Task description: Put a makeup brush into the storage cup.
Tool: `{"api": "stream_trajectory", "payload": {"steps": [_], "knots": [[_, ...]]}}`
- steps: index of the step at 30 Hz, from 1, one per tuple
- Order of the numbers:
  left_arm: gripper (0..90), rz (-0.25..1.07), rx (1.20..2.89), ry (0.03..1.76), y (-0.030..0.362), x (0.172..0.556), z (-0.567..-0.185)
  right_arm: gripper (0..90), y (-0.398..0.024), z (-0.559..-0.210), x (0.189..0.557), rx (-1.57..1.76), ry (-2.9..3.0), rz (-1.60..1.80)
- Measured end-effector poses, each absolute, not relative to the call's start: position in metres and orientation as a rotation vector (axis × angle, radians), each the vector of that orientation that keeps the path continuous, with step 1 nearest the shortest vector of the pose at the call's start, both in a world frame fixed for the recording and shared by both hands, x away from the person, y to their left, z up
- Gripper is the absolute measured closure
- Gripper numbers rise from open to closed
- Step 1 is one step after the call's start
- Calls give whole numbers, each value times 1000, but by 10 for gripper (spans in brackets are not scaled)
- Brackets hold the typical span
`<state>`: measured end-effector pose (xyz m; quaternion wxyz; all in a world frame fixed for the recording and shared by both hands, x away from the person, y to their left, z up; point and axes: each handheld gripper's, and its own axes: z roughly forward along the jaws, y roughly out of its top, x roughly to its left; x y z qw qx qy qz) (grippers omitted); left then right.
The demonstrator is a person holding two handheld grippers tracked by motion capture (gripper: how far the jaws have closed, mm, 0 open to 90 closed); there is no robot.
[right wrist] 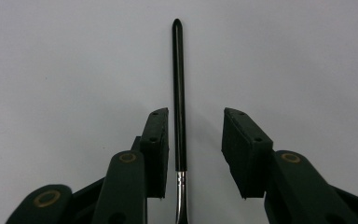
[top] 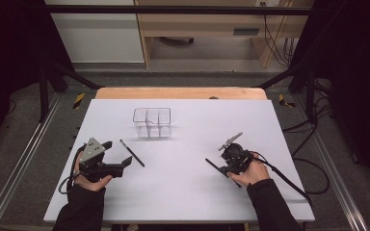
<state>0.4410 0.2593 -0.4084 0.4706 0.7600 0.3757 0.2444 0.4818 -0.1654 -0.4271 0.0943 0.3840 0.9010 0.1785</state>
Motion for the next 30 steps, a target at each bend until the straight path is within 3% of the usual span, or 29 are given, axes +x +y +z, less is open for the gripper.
{"api": "stream_trajectory", "payload": {"steps": [11,30], "knots": [[72,600,1860,921,260,441,-408,650,-157,-441,486,1153,2729,453],[72,599,1865,920,259,441,-409,805,-153,-448,486,1153,2776,371]]}}
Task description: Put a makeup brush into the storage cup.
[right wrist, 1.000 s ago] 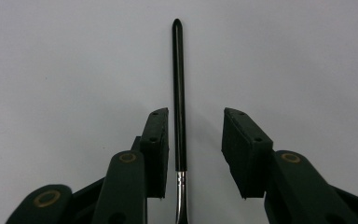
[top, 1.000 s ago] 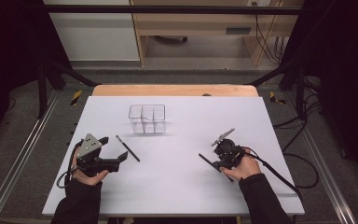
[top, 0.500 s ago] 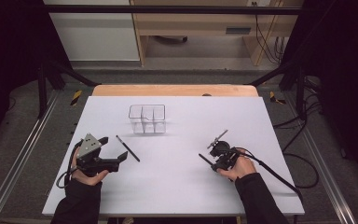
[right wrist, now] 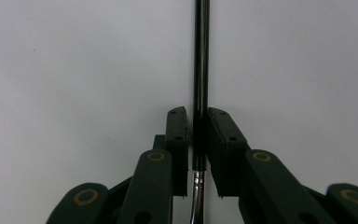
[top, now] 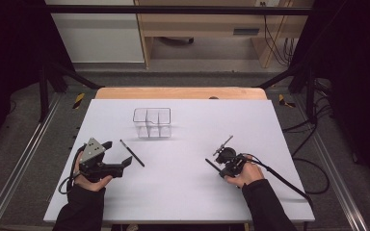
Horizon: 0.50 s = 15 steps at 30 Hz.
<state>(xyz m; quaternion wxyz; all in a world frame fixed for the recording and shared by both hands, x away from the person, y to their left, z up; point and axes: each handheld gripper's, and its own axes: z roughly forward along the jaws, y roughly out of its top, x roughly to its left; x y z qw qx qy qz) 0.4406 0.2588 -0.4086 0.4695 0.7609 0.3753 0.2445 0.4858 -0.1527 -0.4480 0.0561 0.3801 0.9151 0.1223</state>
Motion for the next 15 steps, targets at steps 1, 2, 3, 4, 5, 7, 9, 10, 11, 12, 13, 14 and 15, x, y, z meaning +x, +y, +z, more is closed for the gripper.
{"api": "stream_trajectory", "payload": {"steps": [1,2,3,4,5,7,9,10,11,12,13,14,15], "knots": [[72,601,1866,918,259,441,-409,814,-152,-448,485,1160,2775,372],[72,600,1867,918,259,441,-409,825,-152,-448,485,1149,2779,373],[72,601,1867,918,258,441,-409,837,-152,-448,485,1147,2783,373],[72,600,1867,919,258,441,-409,840,-152,-448,485,1148,2783,374],[72,600,1868,920,258,441,-409,841,-152,-448,485,1147,2785,375],[72,600,1869,919,258,441,-409,843,-152,-448,486,1149,2785,373],[72,599,1867,920,258,441,-409,844,-152,-448,486,1143,2786,371],[72,601,1868,918,258,441,-409,844,-152,-448,485,1141,2784,371],[72,600,1868,918,259,441,-409,844,-152,-448,485,1138,2785,372],[72,600,1868,919,259,441,-409,845,-152,-448,485,1140,2785,371],[72,600,1869,920,259,441,-409,844,-152,-447,485,1143,2785,369],[72,599,1869,920,259,441,-409,845,-152,-447,484,1141,2786,366],[72,600,1870,919,258,441,-409,844,-153,-447,484,1122,2789,362]]}}
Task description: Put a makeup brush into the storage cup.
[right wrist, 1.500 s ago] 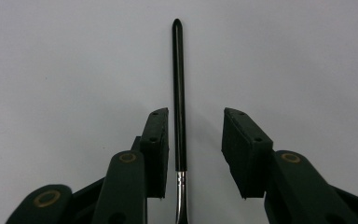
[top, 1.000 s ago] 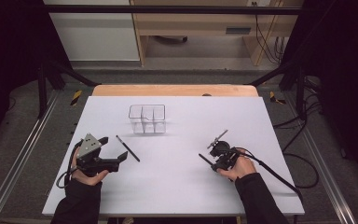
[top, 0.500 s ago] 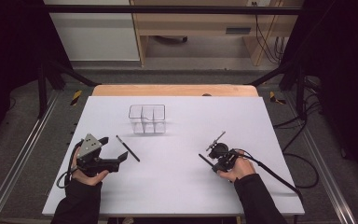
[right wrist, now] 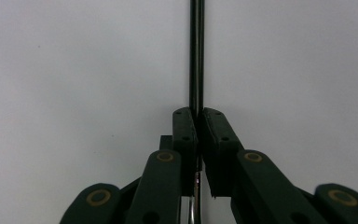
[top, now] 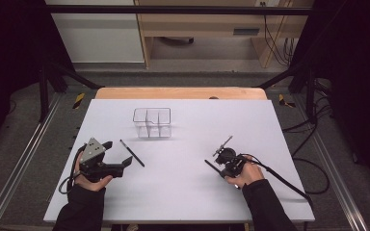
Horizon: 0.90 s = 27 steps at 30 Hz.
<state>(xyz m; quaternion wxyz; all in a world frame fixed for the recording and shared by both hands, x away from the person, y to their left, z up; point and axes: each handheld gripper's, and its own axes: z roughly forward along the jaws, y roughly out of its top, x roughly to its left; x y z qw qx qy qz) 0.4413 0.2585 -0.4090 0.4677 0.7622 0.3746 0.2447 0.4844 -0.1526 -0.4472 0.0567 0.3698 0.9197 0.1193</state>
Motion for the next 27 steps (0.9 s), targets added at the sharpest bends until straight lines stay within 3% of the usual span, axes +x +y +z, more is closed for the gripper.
{"api": "stream_trajectory", "payload": {"steps": [27], "knots": [[72,606,1901,868,248,438,-404,845,-145,-379,482,1047,2716,671]]}}
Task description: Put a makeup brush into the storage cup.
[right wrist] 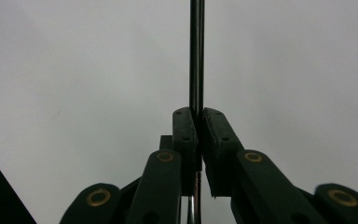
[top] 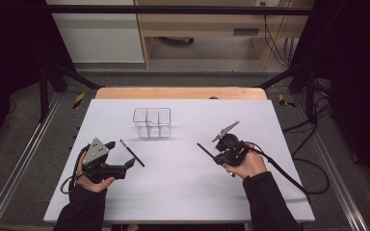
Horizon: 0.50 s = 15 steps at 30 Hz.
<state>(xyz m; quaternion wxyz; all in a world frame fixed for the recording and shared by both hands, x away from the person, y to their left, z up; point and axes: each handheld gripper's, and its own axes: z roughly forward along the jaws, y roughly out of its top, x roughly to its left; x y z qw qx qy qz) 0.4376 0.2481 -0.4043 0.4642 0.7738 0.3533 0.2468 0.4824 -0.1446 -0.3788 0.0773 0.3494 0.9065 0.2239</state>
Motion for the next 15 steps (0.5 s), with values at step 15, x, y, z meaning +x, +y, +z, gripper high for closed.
{"api": "stream_trajectory", "payload": {"steps": [15], "knots": [[72,595,1973,811,230,439,-408,845,-131,-362,485,972,2732,717]]}}
